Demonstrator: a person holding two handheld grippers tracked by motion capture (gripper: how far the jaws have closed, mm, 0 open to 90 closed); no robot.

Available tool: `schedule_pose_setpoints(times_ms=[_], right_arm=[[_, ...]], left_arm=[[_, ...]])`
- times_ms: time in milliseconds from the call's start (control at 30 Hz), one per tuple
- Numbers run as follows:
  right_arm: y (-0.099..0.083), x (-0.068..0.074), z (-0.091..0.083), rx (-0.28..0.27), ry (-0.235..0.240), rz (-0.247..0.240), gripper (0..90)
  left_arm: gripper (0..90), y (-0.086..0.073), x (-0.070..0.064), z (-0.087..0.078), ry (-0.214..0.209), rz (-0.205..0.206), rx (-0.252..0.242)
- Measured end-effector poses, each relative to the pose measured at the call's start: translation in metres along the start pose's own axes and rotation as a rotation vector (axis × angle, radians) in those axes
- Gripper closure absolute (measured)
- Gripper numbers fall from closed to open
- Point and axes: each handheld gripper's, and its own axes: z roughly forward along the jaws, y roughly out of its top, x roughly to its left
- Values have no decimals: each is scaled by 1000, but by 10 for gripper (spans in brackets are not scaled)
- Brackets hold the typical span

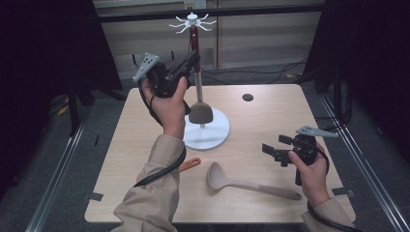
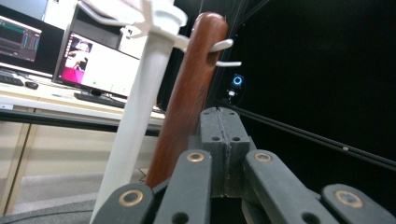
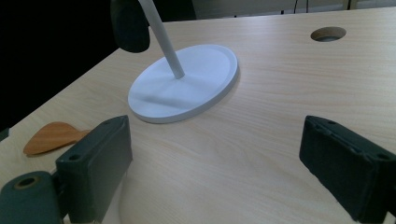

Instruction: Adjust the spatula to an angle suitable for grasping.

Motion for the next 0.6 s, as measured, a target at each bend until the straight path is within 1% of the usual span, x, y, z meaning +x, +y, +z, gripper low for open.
schedule_pose_setpoints(times_ms=[67,100,167,267,333,467,533,567,600], right_arm=[[0,0,0,-2,0,5,85],[0,0,0,-3,-2,6,85],[0,0,0,-3,0,9,85],[0,0,0,-1,0,4,85],[0,1,0,1,3,1,85],[0,1,1,1,3,-3,85],[0,1,1,0,4,-1,85],[0,1,0,0,5,1,85],[0,1,0,-1,2,3,85]], left_arm=[[900,3,-2,3,-9,5,-1],[900,4,-3,4,-7,16,4],[900,6,-4,7,-15,16,4],[900,10,-5,12,-10,25,8],[900,13,-6,14,-11,34,7],[900,18,-8,19,-17,40,1],[900,19,-8,20,-20,33,-1],[900,19,-7,21,-18,18,-5],[900,20,-6,22,-19,21,-5]])
